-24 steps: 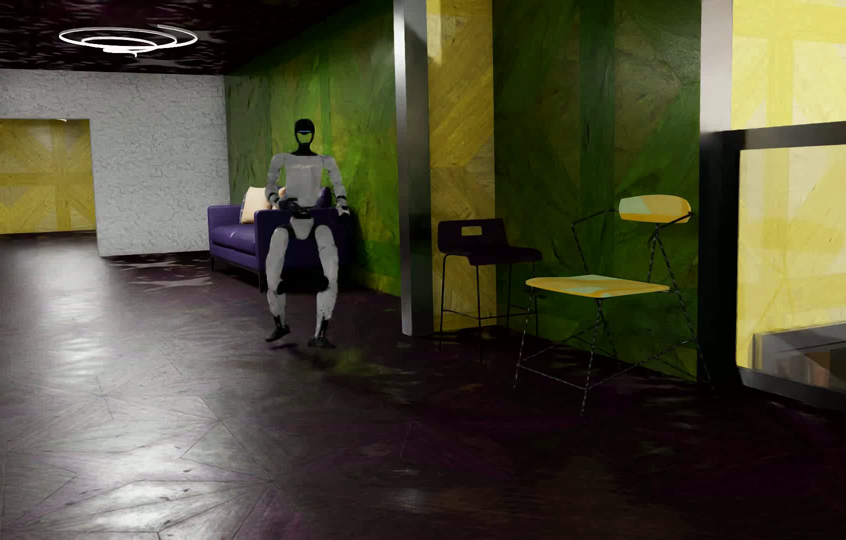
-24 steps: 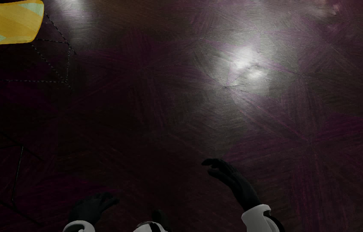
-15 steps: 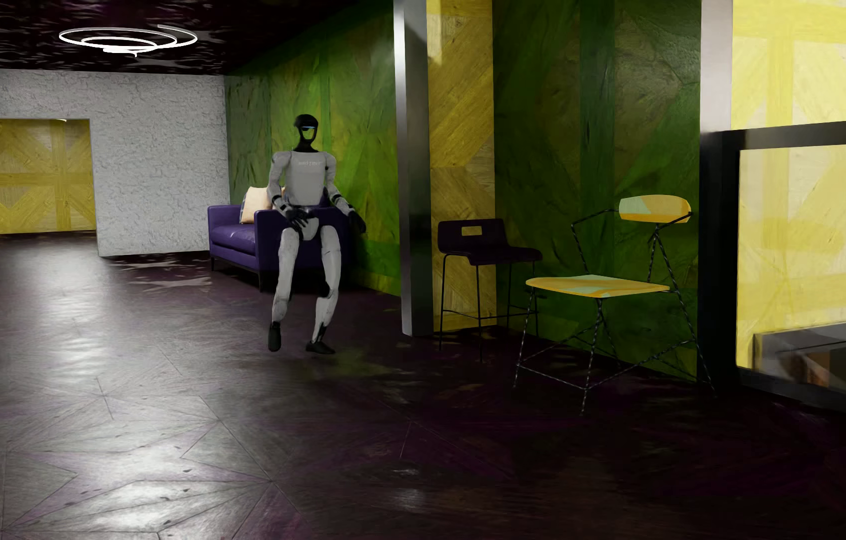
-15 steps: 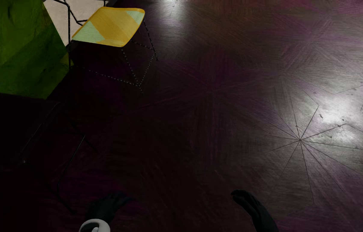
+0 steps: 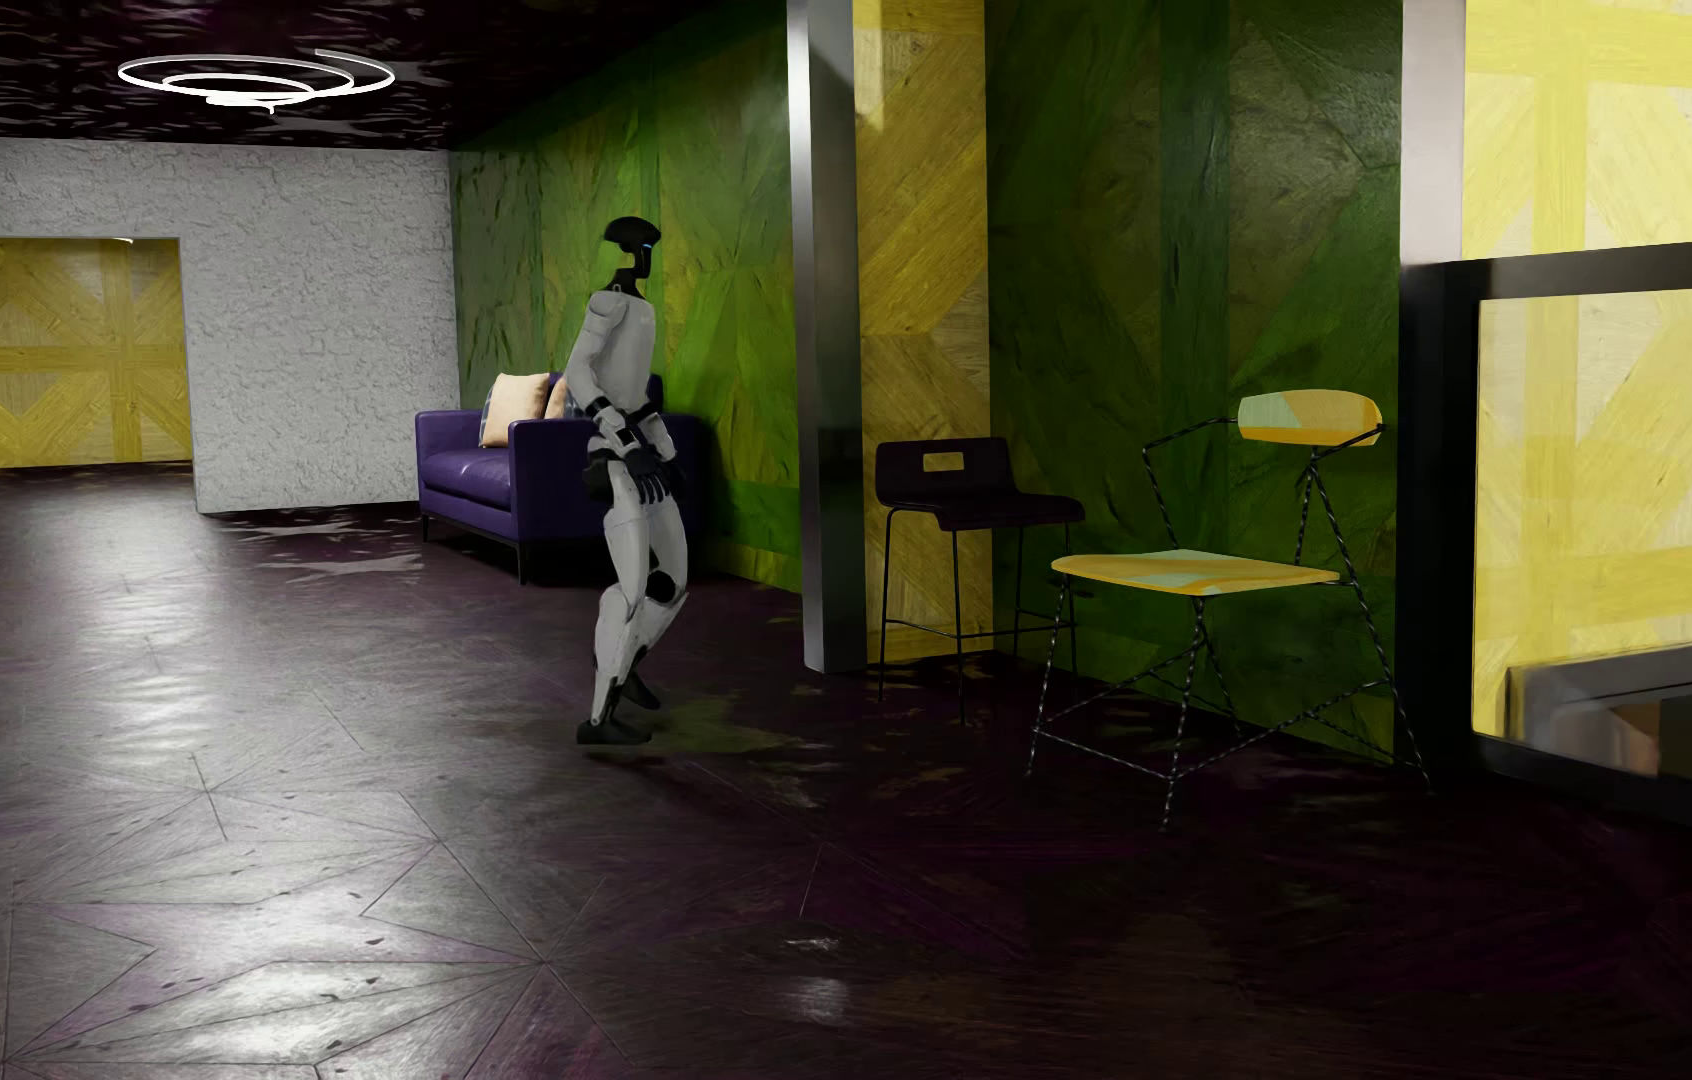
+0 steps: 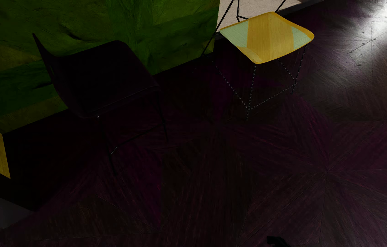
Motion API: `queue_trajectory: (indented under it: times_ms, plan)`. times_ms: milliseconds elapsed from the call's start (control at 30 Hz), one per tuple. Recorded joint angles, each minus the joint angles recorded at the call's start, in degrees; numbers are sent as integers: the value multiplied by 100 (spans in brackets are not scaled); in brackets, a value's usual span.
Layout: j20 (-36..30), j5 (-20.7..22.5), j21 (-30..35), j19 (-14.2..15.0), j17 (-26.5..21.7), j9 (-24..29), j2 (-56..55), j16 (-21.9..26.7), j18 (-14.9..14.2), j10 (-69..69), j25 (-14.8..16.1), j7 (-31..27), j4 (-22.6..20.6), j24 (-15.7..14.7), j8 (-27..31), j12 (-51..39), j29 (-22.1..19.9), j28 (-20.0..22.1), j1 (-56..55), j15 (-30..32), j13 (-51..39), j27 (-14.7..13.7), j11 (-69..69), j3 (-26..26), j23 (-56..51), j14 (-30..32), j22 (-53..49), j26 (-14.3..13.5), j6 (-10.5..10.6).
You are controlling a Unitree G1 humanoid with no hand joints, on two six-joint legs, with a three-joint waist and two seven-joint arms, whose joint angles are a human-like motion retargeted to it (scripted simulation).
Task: Head to the stool
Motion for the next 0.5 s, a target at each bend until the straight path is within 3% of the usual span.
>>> queue_trajectory:
  times_ms: [33,133,167,233,267,300,400,500]
  plan:
    - [-102,91,122,-85,-127,23,165,62,-204,620,-23,464,307,-117,-320,-15,65,-41,-487,-75,-171,83,-66,-16,265,261,252,49,66]
    - [-641,337,68,-299,-236,30,441,243,880,1038,42,2459,1445,-236,-959,124,95,-451,-1157,-328,-538,415,-74,92,948,-288,626,-187,254]
    - [-737,381,-84,-349,-204,6,513,261,1030,646,67,3082,1483,-274,-1099,231,39,-603,-1097,-397,-590,535,-86,147,1115,-430,646,-270,287]
    - [-888,418,-312,-372,-99,-52,704,279,727,-687,66,3936,1041,-234,-1404,379,-77,-887,-796,-522,-606,683,-127,216,1294,-516,592,-340,307]
    - [-917,431,-325,-357,-85,-90,846,259,1554,-1395,18,4577,914,-192,-1559,426,-76,-981,-471,-555,-580,664,-241,218,1315,-287,537,-351,311]
    - [-900,441,-284,-332,-98,-127,973,227,1747,-1929,-48,5147,869,-153,-1677,466,-23,-1014,-93,-618,-551,604,-316,214,1320,-538,476,-345,308]
    - [-834,231,-469,-215,-30,-153,1025,90,1684,-2608,-63,4902,497,-29,-1715,392,70,-833,394,-763,-401,535,233,255,1186,-668,383,-321,220]
    - [-883,-292,-831,103,261,-102,242,88,1573,-2616,49,4804,443,167,-1296,172,16,-729,579,-55,-241,500,2246,146,971,-746,161,-390,144]
